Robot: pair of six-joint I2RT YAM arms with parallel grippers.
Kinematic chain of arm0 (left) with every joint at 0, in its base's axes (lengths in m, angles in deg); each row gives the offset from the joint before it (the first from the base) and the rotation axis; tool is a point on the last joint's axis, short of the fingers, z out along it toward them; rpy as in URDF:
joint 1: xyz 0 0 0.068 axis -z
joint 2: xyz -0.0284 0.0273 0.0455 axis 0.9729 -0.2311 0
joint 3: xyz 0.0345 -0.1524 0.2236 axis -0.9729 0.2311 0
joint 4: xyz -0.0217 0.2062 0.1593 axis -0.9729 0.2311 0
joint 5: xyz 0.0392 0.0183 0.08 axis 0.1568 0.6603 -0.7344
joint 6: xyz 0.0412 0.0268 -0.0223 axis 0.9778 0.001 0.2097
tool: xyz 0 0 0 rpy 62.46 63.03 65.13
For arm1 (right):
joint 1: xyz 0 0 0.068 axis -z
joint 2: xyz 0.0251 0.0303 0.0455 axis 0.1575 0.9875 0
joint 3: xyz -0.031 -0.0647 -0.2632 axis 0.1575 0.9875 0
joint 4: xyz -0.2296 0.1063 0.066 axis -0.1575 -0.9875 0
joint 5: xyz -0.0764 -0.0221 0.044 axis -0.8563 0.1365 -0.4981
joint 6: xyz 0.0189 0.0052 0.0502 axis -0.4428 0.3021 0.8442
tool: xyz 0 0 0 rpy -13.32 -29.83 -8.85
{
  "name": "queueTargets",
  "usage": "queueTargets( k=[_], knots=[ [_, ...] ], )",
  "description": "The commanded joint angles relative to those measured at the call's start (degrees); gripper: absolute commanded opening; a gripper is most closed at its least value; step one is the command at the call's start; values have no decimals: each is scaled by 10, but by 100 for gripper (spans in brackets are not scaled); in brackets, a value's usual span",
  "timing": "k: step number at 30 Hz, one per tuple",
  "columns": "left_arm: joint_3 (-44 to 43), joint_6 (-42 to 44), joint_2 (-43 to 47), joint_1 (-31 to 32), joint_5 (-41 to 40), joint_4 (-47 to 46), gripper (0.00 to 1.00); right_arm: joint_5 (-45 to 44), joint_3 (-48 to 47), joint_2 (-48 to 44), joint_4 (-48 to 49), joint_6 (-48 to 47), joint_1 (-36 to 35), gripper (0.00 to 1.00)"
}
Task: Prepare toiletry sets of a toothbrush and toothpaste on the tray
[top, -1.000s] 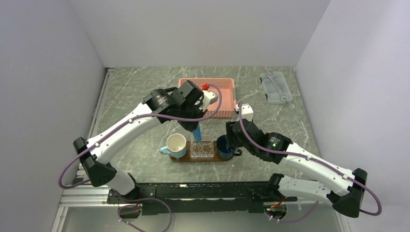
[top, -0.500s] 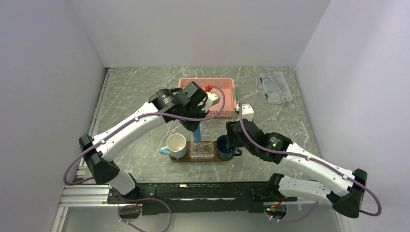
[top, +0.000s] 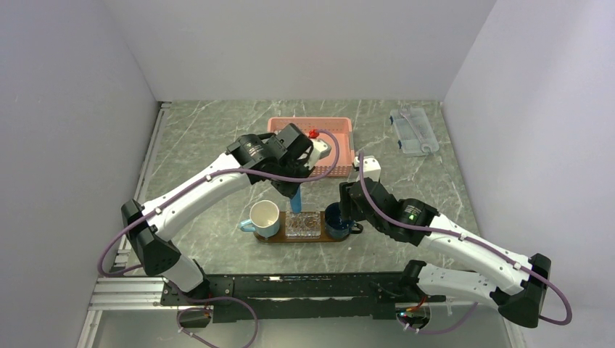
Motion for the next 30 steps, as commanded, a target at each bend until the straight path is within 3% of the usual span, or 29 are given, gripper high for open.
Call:
queueTargets(
  k=[1, 30],
  knots=[
    [5, 9, -1, 3, 0, -29, 0, -1, 1, -6, 26, -4, 4, 61],
    [75, -6, 7, 3, 28, -74, 0, 9, 5, -4, 31, -6, 11, 61]
  ],
)
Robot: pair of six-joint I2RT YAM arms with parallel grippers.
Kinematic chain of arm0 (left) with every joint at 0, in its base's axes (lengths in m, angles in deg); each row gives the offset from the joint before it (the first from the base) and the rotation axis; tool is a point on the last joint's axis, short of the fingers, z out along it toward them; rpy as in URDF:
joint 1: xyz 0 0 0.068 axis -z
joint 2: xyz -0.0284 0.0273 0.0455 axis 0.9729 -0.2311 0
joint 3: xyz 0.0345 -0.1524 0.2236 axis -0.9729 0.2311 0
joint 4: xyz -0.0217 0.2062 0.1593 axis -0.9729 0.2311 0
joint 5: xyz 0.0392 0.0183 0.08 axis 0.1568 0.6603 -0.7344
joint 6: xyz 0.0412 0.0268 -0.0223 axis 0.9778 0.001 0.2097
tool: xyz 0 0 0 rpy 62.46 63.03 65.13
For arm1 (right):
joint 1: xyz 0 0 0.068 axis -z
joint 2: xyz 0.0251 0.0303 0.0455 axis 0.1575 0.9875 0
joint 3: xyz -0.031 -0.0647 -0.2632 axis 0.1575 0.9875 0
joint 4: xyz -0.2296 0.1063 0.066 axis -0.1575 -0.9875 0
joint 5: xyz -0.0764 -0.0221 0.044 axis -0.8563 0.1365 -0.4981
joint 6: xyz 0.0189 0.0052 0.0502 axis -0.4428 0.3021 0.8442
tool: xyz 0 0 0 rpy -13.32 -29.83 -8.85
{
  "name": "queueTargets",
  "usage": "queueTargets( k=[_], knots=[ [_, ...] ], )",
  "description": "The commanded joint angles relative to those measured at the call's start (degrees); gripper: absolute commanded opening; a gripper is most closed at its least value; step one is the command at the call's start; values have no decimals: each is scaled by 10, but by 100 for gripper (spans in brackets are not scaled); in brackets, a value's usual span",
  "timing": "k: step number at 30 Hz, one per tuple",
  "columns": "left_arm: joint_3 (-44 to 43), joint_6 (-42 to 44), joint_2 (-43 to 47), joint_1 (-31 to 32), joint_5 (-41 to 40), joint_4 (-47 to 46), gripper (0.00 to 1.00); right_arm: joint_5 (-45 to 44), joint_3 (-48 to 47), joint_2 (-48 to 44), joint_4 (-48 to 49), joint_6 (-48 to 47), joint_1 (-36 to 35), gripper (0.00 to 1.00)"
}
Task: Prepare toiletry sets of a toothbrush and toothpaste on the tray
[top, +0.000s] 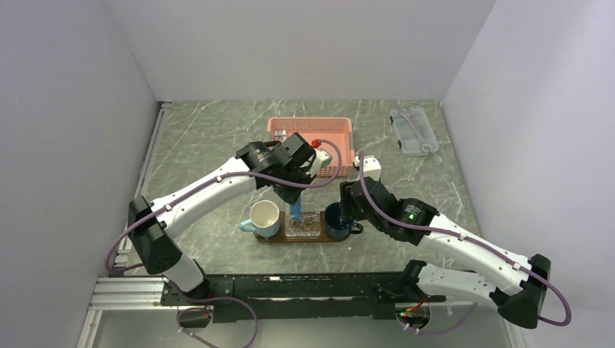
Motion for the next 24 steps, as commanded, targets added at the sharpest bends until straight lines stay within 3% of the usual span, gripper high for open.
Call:
queueTargets(
  k=[1, 24],
  knots=[
    [8, -9, 14, 3, 15, -27, 0, 3, 2, -4, 27, -1, 2, 61],
    [41, -17, 15, 5, -4, -48, 0, 8, 6, -5, 29, 1, 3, 61]
  ],
)
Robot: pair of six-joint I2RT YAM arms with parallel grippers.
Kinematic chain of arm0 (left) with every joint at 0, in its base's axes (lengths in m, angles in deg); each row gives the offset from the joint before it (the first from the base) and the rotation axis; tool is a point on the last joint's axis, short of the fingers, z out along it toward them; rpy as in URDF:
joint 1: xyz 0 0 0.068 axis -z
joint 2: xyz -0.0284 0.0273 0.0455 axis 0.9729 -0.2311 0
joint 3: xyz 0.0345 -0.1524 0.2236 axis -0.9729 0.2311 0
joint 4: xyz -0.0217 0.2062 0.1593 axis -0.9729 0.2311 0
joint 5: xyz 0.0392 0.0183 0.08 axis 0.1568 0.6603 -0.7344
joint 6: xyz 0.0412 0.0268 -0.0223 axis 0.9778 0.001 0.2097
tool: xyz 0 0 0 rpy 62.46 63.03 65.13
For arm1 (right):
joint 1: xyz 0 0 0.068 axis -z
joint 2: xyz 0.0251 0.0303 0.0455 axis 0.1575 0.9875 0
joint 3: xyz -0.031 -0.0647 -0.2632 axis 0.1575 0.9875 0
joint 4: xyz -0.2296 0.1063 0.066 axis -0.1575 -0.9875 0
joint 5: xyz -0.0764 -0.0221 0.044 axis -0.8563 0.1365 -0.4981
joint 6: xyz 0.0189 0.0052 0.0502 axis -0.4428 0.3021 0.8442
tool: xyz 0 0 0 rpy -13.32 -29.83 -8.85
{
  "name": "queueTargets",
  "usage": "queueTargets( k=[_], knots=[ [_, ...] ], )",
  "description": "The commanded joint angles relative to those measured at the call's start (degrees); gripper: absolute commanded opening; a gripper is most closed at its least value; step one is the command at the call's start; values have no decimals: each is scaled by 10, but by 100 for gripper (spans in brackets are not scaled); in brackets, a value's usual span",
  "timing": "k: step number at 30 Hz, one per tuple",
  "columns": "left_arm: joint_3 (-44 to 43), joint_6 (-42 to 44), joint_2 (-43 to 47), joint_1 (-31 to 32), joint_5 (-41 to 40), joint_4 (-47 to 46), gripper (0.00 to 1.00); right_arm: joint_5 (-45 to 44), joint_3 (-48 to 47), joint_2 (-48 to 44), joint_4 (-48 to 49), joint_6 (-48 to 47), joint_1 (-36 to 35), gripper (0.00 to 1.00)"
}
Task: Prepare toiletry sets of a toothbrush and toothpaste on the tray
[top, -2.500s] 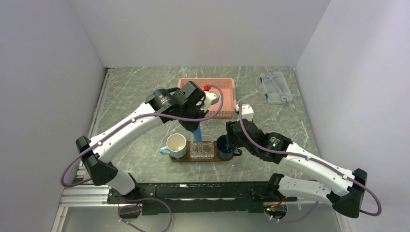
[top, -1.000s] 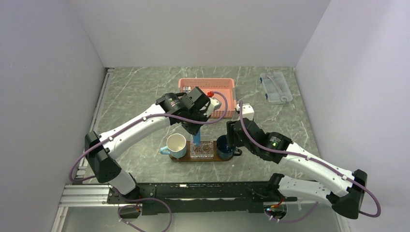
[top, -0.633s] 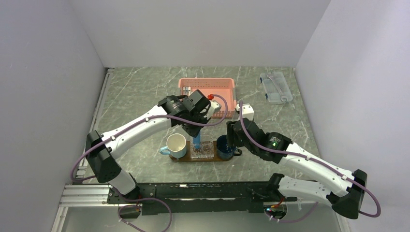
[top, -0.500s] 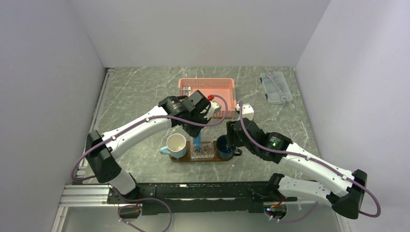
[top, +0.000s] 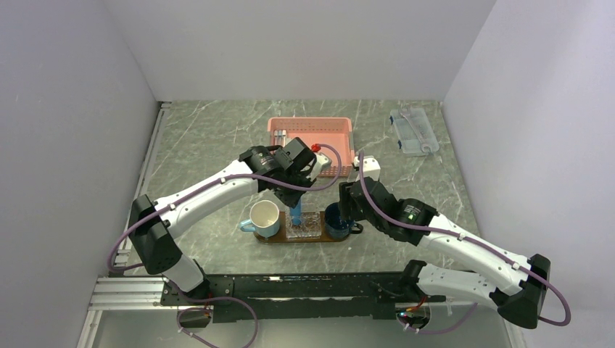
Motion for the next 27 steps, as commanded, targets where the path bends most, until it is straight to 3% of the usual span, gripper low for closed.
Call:
queueTargets(
  k=[1, 27],
  knots=[
    [0, -7, 14, 4, -10, -19, 0, 0, 2, -6, 20, 1, 2, 61],
    [14, -9, 4, 5, -10, -32, 0, 1, 2, -5, 22, -1, 1, 61]
  ],
)
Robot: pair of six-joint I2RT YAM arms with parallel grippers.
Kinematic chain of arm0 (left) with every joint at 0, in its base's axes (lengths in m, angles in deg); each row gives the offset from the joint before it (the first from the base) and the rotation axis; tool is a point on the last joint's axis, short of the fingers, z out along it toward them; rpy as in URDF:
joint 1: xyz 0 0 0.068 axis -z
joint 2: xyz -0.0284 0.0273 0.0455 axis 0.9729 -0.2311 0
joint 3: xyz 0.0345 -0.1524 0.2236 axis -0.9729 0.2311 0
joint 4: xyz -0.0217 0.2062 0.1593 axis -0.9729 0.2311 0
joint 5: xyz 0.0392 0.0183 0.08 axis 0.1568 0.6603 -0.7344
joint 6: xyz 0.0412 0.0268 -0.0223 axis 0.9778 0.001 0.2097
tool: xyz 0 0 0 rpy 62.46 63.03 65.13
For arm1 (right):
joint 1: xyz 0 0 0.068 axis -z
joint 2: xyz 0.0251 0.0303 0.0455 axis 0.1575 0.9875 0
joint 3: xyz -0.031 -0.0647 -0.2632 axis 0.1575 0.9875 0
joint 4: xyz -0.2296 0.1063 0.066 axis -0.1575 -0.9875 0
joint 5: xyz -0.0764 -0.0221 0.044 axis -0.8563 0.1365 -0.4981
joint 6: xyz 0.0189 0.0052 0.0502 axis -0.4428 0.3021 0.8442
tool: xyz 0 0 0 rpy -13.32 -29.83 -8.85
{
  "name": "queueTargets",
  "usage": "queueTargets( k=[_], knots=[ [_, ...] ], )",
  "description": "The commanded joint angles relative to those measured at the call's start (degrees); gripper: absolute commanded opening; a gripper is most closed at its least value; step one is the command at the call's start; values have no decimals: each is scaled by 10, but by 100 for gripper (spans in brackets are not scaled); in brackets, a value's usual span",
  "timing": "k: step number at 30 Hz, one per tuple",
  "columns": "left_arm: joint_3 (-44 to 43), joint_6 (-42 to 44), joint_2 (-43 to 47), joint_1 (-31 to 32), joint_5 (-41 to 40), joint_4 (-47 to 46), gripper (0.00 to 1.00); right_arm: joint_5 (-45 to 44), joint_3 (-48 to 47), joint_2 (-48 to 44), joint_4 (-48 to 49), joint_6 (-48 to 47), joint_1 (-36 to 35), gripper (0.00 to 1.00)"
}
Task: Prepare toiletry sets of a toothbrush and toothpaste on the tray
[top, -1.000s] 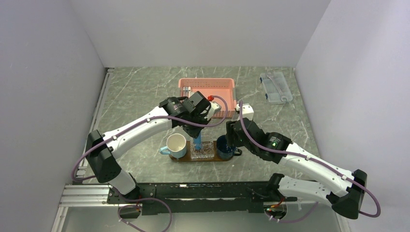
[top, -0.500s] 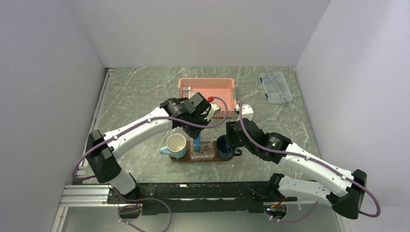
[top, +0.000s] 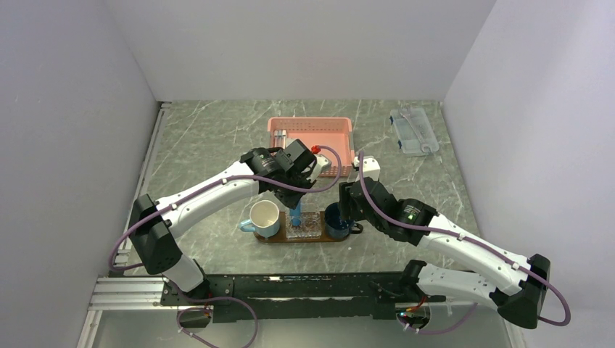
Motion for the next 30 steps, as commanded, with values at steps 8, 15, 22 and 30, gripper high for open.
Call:
queueTargets(
  k=[8, 15, 22, 30],
  knots=[
    [6, -9, 8, 3, -4, -24, 0, -1, 0, -8, 17, -1, 1, 61],
    [18, -6, 17, 5, -4, -36, 0, -1, 1, -9, 18, 1, 1, 61],
    [26, -2, 31, 15, -33, -43, 0, 2, 4, -9, 22, 2, 1, 61],
    [24, 1, 32, 21, -46, -38, 0, 4, 6, -7, 25, 3, 1, 61]
  ],
)
